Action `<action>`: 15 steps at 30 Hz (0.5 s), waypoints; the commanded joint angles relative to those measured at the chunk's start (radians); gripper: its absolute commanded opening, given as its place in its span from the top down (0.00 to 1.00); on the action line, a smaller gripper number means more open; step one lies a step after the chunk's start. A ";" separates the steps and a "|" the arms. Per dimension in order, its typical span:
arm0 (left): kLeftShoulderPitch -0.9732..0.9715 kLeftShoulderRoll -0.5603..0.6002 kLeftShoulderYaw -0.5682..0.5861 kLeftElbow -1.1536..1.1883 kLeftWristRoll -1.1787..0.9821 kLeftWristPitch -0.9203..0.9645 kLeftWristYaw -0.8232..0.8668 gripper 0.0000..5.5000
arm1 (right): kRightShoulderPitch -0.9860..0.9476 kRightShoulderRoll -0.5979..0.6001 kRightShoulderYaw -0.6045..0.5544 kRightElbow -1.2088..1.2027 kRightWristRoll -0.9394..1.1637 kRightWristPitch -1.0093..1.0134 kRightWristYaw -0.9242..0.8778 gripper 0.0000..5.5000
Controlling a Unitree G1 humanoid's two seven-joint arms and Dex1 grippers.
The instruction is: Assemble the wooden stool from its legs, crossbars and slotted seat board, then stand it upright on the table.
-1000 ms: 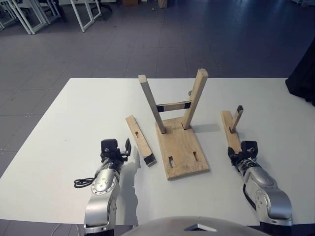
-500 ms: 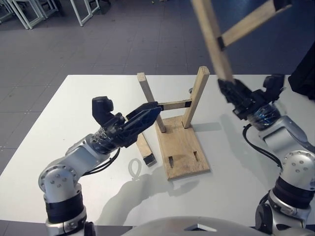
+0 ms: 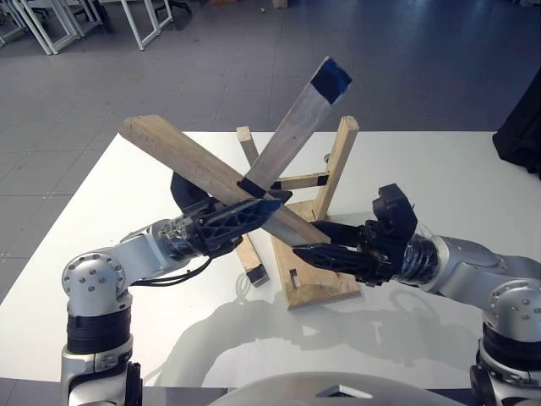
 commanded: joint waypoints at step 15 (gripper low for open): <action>0.068 0.054 0.049 -0.027 0.283 -0.131 -0.063 0.63 | 0.039 -0.216 -0.074 0.151 0.188 -0.034 -0.039 0.36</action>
